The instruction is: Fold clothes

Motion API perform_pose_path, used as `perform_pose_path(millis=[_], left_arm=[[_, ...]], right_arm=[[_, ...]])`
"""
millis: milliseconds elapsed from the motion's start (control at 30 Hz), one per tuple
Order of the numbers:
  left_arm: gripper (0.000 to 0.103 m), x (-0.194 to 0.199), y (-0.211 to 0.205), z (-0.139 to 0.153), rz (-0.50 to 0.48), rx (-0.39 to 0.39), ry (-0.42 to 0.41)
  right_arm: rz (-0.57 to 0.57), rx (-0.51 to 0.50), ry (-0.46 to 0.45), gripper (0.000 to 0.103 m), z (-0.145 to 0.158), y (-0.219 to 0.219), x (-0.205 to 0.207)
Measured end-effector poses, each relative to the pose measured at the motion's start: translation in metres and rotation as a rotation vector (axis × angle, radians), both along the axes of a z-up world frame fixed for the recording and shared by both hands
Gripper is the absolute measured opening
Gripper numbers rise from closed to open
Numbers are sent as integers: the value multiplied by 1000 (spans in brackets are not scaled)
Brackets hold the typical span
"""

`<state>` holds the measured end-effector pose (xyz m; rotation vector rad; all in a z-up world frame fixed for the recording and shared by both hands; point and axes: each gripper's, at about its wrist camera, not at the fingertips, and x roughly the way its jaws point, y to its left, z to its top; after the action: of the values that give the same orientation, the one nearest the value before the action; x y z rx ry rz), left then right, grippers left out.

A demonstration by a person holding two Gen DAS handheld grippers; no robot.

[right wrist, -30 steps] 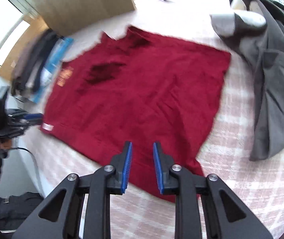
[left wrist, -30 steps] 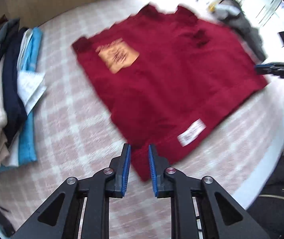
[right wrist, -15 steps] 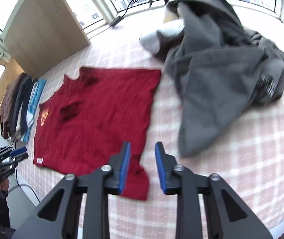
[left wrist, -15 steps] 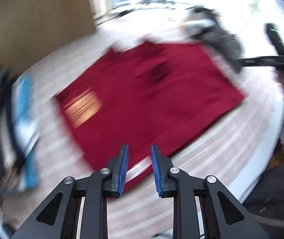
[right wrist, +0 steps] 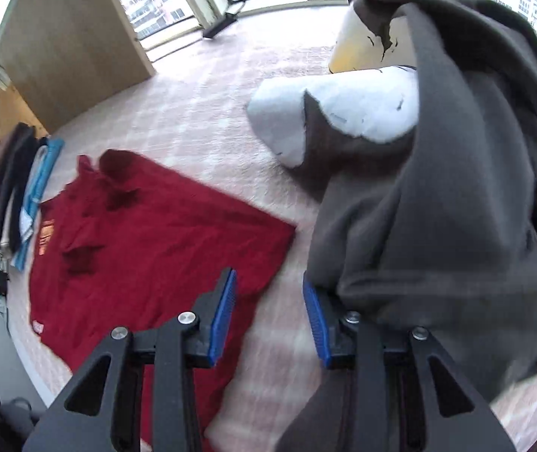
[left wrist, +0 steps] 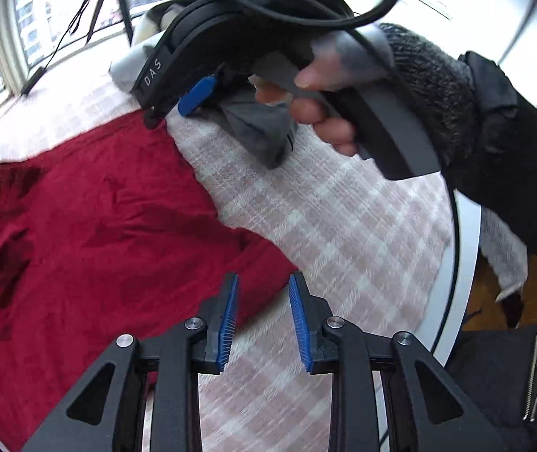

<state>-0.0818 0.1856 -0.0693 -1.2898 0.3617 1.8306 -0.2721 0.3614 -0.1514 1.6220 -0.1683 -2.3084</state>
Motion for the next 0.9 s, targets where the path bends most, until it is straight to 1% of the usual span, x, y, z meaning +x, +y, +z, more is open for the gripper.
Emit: perform_pose_path(millis=[100,133,167,200,233,267,400,467,533,600,633,700,767,833,900], left_arm=[[33,-2,4,3,34,13,-14],[34,0,7,5,30,14,-13],[37,2,10,6,21,13,-16],[41,4,14,6,14,7,-16],[42,6,17,4,19,-10,-8],[44,7,20,2,24,-28,0],[43,8,26,-8,51,-105,24],[42,7,24,-7,70,-103,31],[33,4,21,-5,92,-93,26],[10,-4,11,-2,129,-43,-37],[8,-8,6,0,147,-17,-69],[7,-13,-3,3,171,11,-103],[7,-12,-10,8,169,19,-102],[7,-8,-14,13,154,29,-96],[7,-6,-17,19,147,36,-86]], right_arm=[[16,-20,22,38,-2,-3,-9],[28,-27,35,38,-2,-5,-9],[41,-39,46,37,-3,-5,-9],[54,-51,55,27,-3,-5,-9],[68,-63,64,10,-3,-5,-9],[70,-81,62,6,-4,-3,-10],[43,-147,57,5,-2,9,-17],[34,-171,73,4,5,12,-20],[28,-179,82,4,9,14,-23],[21,-185,81,4,12,15,-26],[16,-189,72,4,11,14,-28],[-3,-210,43,6,9,17,-29],[-25,-248,4,7,7,22,-26],[-27,-213,1,12,4,19,-20],[-13,-155,-22,17,-2,13,-16]])
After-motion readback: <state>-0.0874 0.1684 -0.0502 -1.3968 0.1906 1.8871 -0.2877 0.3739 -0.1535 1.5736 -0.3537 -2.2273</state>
